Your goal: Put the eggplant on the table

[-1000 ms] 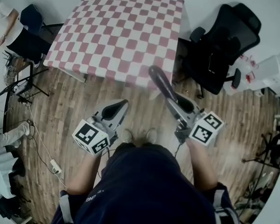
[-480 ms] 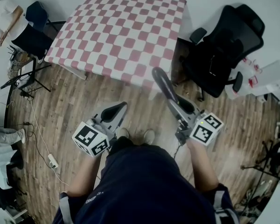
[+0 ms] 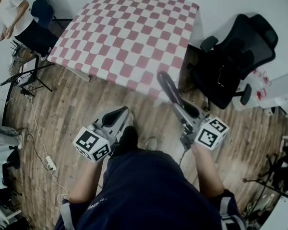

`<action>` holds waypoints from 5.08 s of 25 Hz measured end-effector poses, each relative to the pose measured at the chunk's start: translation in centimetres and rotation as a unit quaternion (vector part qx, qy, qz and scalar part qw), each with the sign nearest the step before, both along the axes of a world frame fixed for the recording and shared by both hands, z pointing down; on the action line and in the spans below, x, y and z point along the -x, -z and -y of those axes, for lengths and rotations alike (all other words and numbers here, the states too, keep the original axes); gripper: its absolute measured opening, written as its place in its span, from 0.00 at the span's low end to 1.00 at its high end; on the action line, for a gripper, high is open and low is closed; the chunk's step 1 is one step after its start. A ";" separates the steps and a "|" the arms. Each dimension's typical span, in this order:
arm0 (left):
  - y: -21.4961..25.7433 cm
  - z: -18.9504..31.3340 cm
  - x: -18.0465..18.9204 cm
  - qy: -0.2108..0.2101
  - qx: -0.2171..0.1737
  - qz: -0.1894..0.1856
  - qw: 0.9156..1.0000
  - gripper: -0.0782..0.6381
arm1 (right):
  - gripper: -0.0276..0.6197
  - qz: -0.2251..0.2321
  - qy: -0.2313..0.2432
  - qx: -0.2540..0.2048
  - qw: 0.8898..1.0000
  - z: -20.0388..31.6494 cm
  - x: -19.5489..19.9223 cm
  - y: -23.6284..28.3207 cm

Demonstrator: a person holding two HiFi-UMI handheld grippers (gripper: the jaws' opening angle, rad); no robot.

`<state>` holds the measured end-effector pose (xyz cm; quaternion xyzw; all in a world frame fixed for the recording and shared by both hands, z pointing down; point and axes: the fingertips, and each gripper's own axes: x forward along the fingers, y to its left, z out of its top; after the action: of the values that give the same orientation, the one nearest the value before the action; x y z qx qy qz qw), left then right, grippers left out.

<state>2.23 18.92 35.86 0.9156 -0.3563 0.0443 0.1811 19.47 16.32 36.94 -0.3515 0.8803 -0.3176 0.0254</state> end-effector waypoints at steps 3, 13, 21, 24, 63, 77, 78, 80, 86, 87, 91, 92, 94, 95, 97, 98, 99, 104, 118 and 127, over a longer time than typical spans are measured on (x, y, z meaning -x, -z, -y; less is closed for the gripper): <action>-0.2 5.1 2.2 0.009 0.008 -0.011 1.000 0.15 | 0.25 -0.012 0.003 0.006 1.000 4.9 2.0 0.3; -2.0 16.7 7.0 -0.008 0.013 -0.025 1.000 0.15 | 0.25 -0.040 -0.015 0.030 0.999 15.3 7.4 -2.4; -4.5 25.3 11.9 -0.040 0.043 -0.019 0.998 0.15 | 0.25 -0.076 -0.049 0.066 0.994 25.9 11.7 -6.9; -5.3 27.8 12.4 -0.052 0.051 -0.016 0.997 0.15 | 0.25 -0.092 -0.058 0.077 0.991 28.9 12.2 -9.0; -13.4 32.9 10.5 0.016 0.161 0.015 0.987 0.15 | 0.40 -0.329 0.074 0.041 0.941 46.9 16.2 -28.7; -9.2 31.8 11.0 -0.001 0.105 0.009 0.994 0.15 | 0.30 -0.189 0.058 -0.014 0.980 38.1 11.6 -11.6; -8.9 31.6 11.0 -0.002 0.101 0.008 0.995 0.15 | 0.27 -0.178 0.055 -0.018 0.982 37.1 11.3 -10.1; -8.1 31.2 10.8 -0.006 0.094 0.005 0.996 0.15 | 0.21 -0.156 0.050 -0.027 0.986 35.0 10.7 -7.5; -5.9 30.0 8.9 -0.027 0.070 0.004 0.997 0.15 | 0.12 -0.110 0.051 -0.054 0.991 29.5 10.0 -1.0; -5.5 29.9 8.6 -0.031 0.066 0.004 0.997 0.15 | 0.11 -0.106 0.053 -0.059 0.991 28.8 10.1 -0.2; -3.6 29.8 7.1 -0.043 0.044 0.002 0.998 0.15 | 0.09 -0.095 0.059 -0.076 0.991 26.8 10.5 2.0; -3.1 29.8 6.7 -0.045 0.037 0.003 0.998 0.15 | 0.09 -0.093 0.061 -0.081 0.990 26.5 10.5 2.4; -2.2 29.8 5.9 -0.048 0.028 0.004 0.998 0.15 | 0.08 -0.092 0.065 -0.091 0.989 26.2 10.5 3.2; -1.9 29.9 5.5 -0.049 0.025 0.004 0.998 0.15 | 0.08 -0.092 0.066 -0.095 0.989 26.1 10.4 3.5; -1.2 29.9 5.0 -0.051 0.017 0.006 0.999 0.15 | 0.07 -0.093 0.069 -0.102 0.988 26.0 10.4 4.1; -0.9 30.0 4.8 -0.051 0.013 0.007 0.999 0.15 | 0.07 -0.093 0.071 -0.105 0.988 25.9 10.4 4.4; -0.6 30.0 4.7 -0.051 0.011 0.008 0.999 0.15 | 0.07 -0.092 0.073 -0.108 0.987 25.9 10.4 4.7; -0.1 29.9 4.0 -0.047 0.002 0.012 0.999 0.15 | 0.07 -0.084 0.080 -0.115 0.987 25.6 10.6 5.1; -0.4 29.4 2.8 -0.041 0.004 0.012 0.999 0.15 | 0.07 -0.088 0.105 -0.105 0.985 25.4 10.6 3.9; -0.7 29.3 2.8 -0.033 0.011 0.009 0.999 0.15 | 0.07 -0.091 0.112 -0.098 0.985 25.5 10.5 3.2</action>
<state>-0.53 -10.38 36.54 0.9244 -0.3270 0.0620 0.1865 8.95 -9.13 33.73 -0.2737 0.9396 -0.1976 -0.0564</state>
